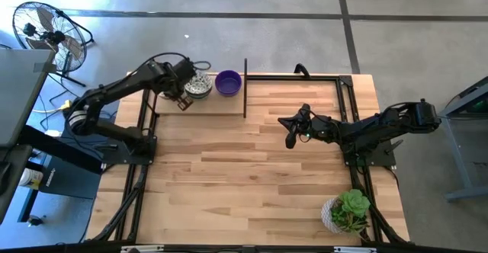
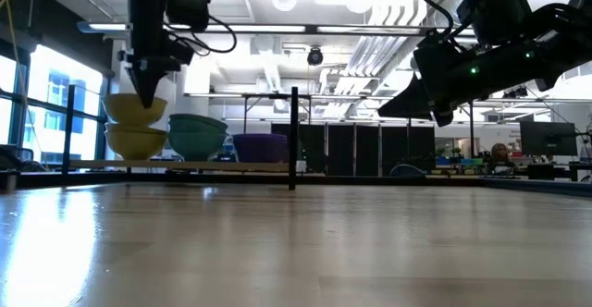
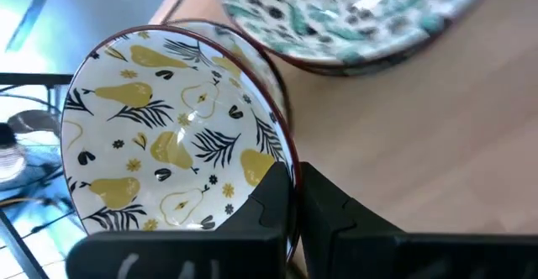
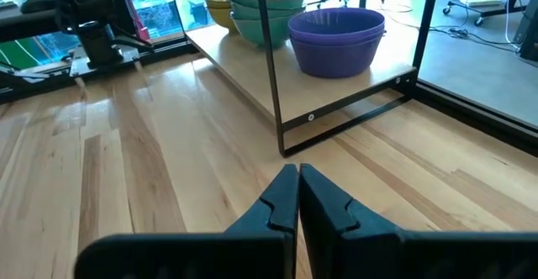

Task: Pick & Place Mini bowls
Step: Stack the yellow bowl on top of the other yellow bowls on the shelf

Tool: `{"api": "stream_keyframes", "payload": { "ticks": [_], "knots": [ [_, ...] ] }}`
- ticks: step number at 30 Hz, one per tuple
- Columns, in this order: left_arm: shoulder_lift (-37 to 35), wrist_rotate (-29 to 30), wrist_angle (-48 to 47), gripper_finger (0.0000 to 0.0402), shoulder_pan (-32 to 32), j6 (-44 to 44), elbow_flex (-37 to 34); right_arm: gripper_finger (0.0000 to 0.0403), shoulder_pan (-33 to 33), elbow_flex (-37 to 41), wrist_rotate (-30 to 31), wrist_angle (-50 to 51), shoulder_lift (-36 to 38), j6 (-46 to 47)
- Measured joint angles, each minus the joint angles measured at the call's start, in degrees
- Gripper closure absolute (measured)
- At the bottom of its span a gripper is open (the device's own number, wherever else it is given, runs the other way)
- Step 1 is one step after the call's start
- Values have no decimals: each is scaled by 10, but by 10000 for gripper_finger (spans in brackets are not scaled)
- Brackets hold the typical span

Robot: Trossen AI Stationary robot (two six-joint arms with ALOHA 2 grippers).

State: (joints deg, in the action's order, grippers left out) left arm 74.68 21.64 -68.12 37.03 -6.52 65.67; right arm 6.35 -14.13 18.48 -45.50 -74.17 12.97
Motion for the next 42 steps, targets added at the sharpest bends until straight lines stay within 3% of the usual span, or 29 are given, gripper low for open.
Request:
{"api": "stream_keyframes", "payload": {
  "ticks": [14,34,37,42],
  "knots": [
    [0,-47,42,387,84,62,-9,402,0,0,0,0,0,-2],
    [6,-45,63,392,84,67,-47,402,0,0,0,0,0,-2],
    [6,-46,70,380,83,67,-47,401,0,0,0,0,0,-2],
    [6,-58,71,327,83,67,-47,402,0,0,0,0,0,-2]
  ]
}}
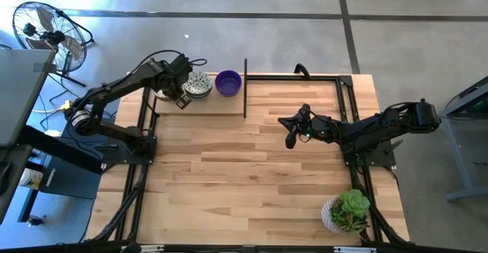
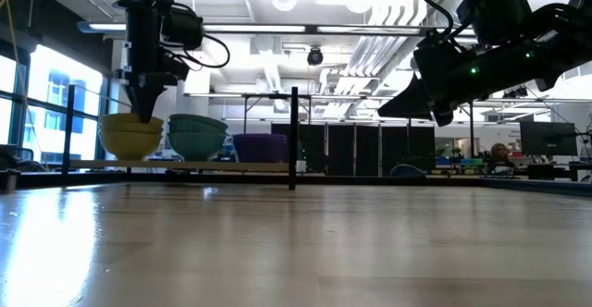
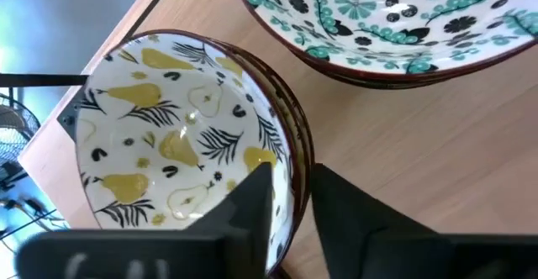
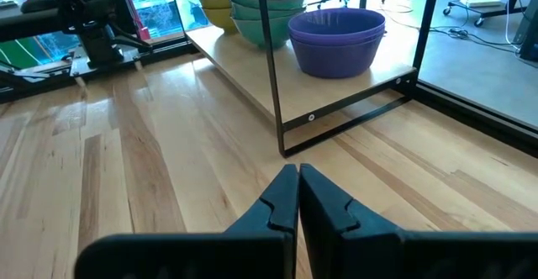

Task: Pick & Place Mini bowls
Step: Stack the yellow bowl on top of the other yellow bowls on the shelf, then return to Home Position

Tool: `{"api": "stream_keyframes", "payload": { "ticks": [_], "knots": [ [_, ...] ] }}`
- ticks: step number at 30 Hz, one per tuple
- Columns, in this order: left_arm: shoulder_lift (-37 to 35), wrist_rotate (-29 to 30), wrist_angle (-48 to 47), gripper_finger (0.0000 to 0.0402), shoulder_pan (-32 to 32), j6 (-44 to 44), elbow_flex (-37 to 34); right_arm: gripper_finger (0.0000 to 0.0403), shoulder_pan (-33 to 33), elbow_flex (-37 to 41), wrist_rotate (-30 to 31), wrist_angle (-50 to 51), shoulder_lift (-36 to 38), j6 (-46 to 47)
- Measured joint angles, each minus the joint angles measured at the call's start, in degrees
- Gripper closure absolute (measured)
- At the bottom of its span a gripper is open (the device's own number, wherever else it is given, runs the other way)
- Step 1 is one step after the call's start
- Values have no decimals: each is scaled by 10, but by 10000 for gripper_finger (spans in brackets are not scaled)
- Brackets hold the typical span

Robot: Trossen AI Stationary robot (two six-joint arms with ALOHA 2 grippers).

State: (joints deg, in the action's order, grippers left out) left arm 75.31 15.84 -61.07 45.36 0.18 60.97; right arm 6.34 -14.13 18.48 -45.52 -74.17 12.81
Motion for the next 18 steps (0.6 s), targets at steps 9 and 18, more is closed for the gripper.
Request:
{"api": "stream_keyframes", "payload": {
  "ticks": [9,18],
  "knots": [
    [-12,-2,-11,286,0,7,13,401,0,0,0,0,0,0],
    [-82,-29,1,336,0,22,21,401,0,0,0,0,0,-3]
  ]
}}
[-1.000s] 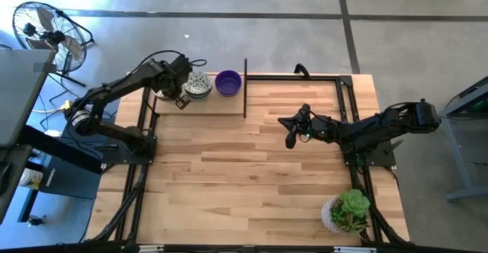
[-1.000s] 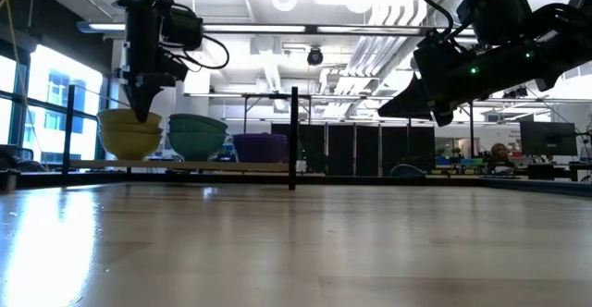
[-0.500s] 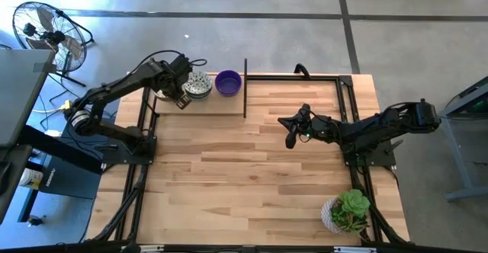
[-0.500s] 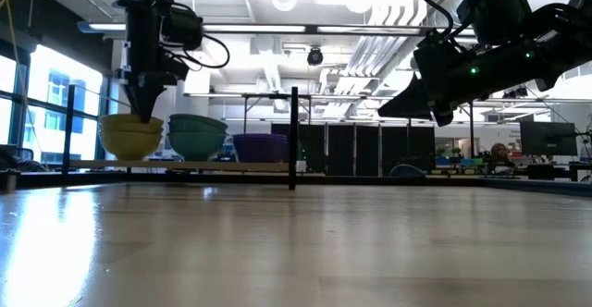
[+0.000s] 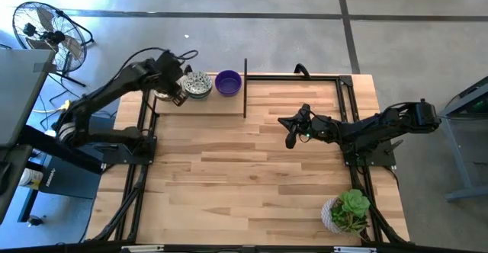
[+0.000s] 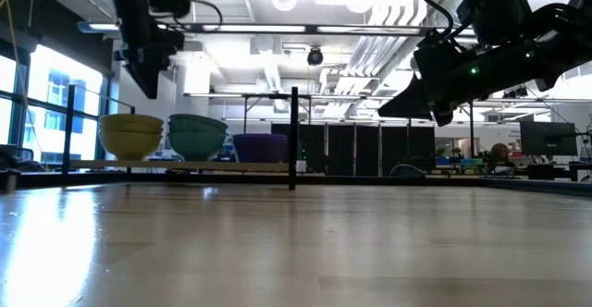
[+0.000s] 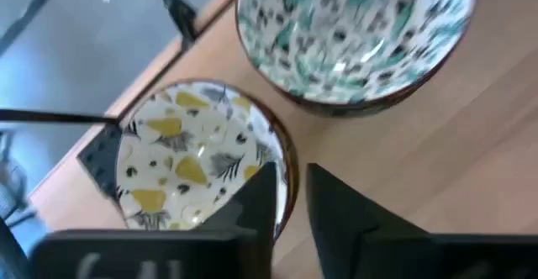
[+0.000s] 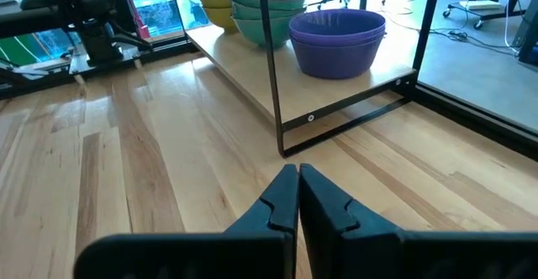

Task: Pick & Place Mini bowls
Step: Return to Home Position

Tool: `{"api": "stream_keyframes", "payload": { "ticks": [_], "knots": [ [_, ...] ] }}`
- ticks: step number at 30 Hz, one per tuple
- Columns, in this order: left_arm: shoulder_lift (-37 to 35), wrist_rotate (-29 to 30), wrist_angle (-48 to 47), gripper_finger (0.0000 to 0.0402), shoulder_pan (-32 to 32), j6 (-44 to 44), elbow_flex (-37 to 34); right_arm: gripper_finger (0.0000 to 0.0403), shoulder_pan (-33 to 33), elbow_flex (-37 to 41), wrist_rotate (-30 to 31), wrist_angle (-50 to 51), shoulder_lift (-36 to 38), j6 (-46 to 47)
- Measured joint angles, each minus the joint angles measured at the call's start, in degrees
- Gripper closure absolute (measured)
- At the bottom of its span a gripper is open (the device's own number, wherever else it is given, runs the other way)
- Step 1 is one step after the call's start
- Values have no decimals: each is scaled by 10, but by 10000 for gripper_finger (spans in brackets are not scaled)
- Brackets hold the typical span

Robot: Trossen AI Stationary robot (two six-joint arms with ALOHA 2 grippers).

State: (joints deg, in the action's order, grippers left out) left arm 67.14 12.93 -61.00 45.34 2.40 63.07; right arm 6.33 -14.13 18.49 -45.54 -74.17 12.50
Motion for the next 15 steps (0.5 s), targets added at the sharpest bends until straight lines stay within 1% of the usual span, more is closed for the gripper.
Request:
{"api": "stream_keyframes", "payload": {
  "ticks": [2,4,5,7,10,12,15],
  "knots": [
    [-35,-17,33,363,0,0,-23,402,0,0,0,0,0,-6],
    [-77,-53,86,389,-4,0,-57,402,0,0,0,0,0,-10],
    [-99,-70,118,395,-9,2,-78,401,0,0,0,0,0,-10],
    [-143,-87,195,393,-28,4,-127,402,0,0,-4,0,0,-12],
    [-198,-91,310,390,-67,4,-196,402,0,0,-38,2,0,-40],
    [-217,-91,381,396,-99,4,-235,402,0,0,-59,2,0,-54],
    [-228,-91,480,400,-146,4,-284,402,0,0,-77,3,1,-66]
  ]
}}
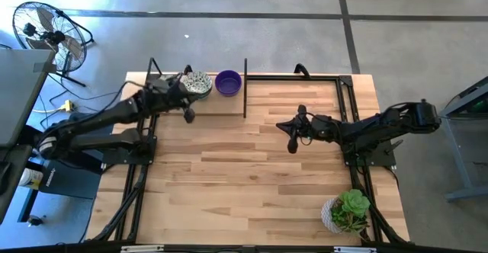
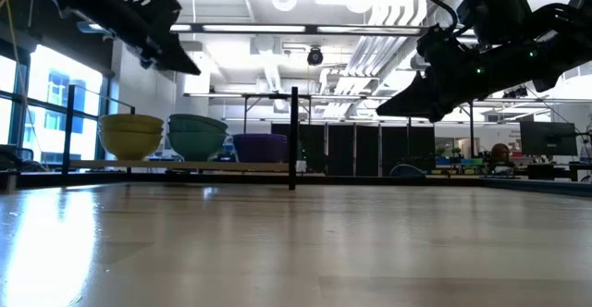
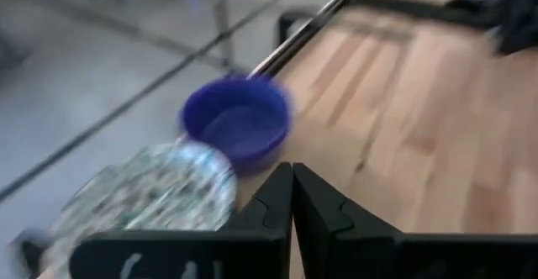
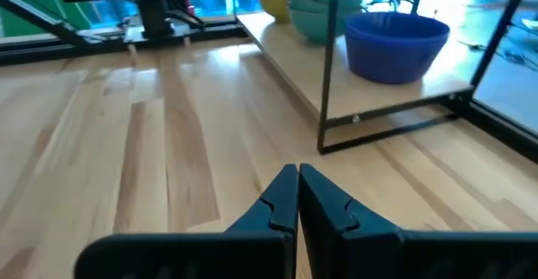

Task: Pick & Place Mini bowls
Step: Return to Home Position

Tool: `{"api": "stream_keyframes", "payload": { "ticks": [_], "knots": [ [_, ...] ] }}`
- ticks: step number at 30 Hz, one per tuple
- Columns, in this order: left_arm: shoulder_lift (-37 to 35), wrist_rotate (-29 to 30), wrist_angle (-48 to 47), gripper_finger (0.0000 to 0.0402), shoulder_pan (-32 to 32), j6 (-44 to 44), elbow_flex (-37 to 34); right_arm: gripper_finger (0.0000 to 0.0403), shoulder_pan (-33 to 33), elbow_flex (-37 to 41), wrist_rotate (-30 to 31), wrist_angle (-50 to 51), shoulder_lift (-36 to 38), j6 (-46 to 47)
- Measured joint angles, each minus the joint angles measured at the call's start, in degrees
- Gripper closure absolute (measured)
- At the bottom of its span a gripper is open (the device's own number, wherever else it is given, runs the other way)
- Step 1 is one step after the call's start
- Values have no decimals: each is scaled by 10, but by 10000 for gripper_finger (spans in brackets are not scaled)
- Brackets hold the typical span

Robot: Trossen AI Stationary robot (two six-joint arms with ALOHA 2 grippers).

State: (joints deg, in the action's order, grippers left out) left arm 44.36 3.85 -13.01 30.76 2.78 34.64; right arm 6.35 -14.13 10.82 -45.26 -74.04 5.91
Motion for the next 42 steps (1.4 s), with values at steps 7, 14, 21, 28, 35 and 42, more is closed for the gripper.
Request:
{"api": "stream_keyframes", "payload": {
  "ticks": [7,14,21,28,35,42],
  "knots": [
    [7,1,207,401,-95,12,-89,403,0,0,-46,29,53,-53],
    [7,-21,292,401,-133,10,-157,403,15,0,-107,170,186,-73],
    [-14,-49,296,401,-132,0,-180,403,56,0,-146,318,323,-81],
    [-67,-65,298,401,-132,2,-214,403,86,0,-190,390,416,-99],
    [-162,-60,293,401,-132,0,-263,403,103,41,-153,356,483,-96],
    [-263,-45,234,401,-132,-11,-287,403,102,96,-117,334,590,-84]
  ]
}}
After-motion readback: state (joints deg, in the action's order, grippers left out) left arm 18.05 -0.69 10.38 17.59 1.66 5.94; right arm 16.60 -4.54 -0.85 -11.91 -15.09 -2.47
